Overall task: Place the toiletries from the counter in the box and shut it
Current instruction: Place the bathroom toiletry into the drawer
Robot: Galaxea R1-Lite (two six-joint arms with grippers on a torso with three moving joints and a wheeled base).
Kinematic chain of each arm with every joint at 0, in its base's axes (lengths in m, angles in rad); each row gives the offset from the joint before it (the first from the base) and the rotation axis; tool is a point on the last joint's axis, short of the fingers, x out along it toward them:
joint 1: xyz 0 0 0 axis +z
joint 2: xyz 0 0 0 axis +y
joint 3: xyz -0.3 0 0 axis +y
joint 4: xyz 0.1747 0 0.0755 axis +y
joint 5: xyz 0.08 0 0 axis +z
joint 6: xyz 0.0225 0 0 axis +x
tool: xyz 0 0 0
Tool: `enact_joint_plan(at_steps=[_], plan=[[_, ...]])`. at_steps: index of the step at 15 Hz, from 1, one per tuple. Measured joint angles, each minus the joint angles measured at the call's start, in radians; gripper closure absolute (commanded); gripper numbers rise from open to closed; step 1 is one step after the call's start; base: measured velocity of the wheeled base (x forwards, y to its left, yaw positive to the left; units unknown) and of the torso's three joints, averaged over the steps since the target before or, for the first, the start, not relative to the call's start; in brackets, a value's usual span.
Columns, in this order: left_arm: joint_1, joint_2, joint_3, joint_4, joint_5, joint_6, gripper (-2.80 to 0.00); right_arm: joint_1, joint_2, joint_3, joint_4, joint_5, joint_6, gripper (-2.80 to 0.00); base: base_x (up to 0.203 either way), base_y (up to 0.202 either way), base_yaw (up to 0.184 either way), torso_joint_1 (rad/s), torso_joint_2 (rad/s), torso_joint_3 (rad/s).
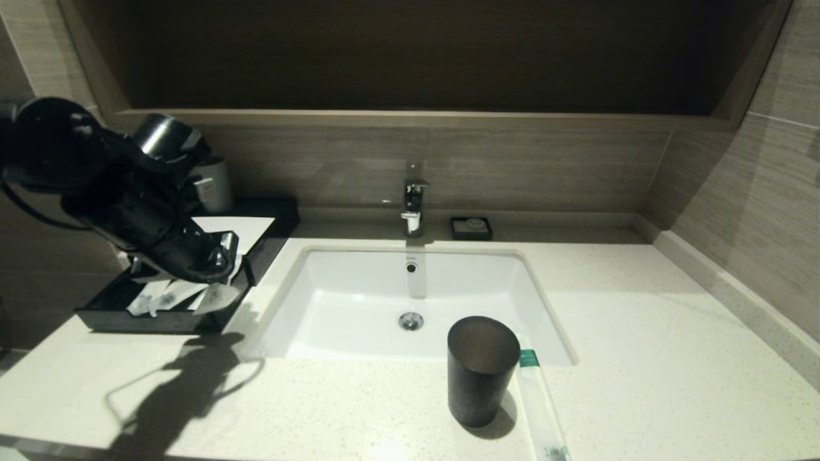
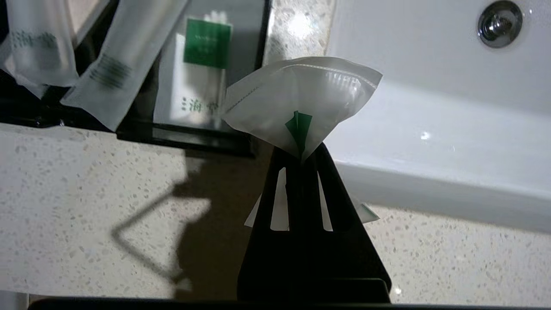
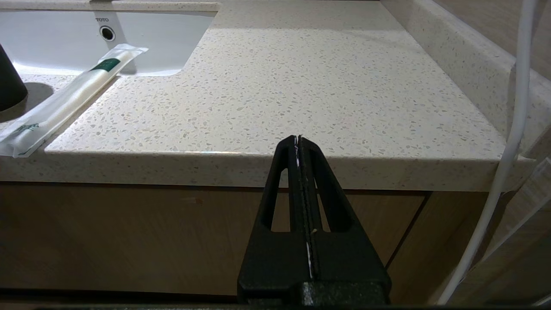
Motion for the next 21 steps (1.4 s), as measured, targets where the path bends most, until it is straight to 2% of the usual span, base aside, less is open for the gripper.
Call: enact_joint_plan(at_steps=[4,8,11,16,21], plan=[[0.048,0.086,-0.081,-0.001,0.003,-0.008,0.0,0.0,0.0,0.0,0.0,0.0,0.0,0.0,0.0,0.0,0.0,0.0,0.0,0.0],[0.066,0.134,-0.093,-0.004,0.006,-0.096,0.0,0.0,0.0,0.0,0.0,0.0,0.0,0.0,0.0,0.0,0.0,0.0,0.0,0.0],[0.082,0.161,-0.119,-0.017,0.004,-0.116,0.0,0.0,0.0,0.0,0.0,0.0,0.0,0.0,0.0,0.0,0.0,0.0,0.0,0.0],[0.117,0.211,-0.236,0.013,0.006,-0.282,0.0,0.0,0.0,0.0,0.0,0.0,0.0,0.0,0.0,0.0,0.0,0.0,0.0,0.0],[0.139,0.221,-0.267,0.092,0.006,-0.384,0.0,0.0,0.0,0.0,0.0,0.0,0.0,0.0,0.0,0.0,0.0,0.0,0.0,0.0]])
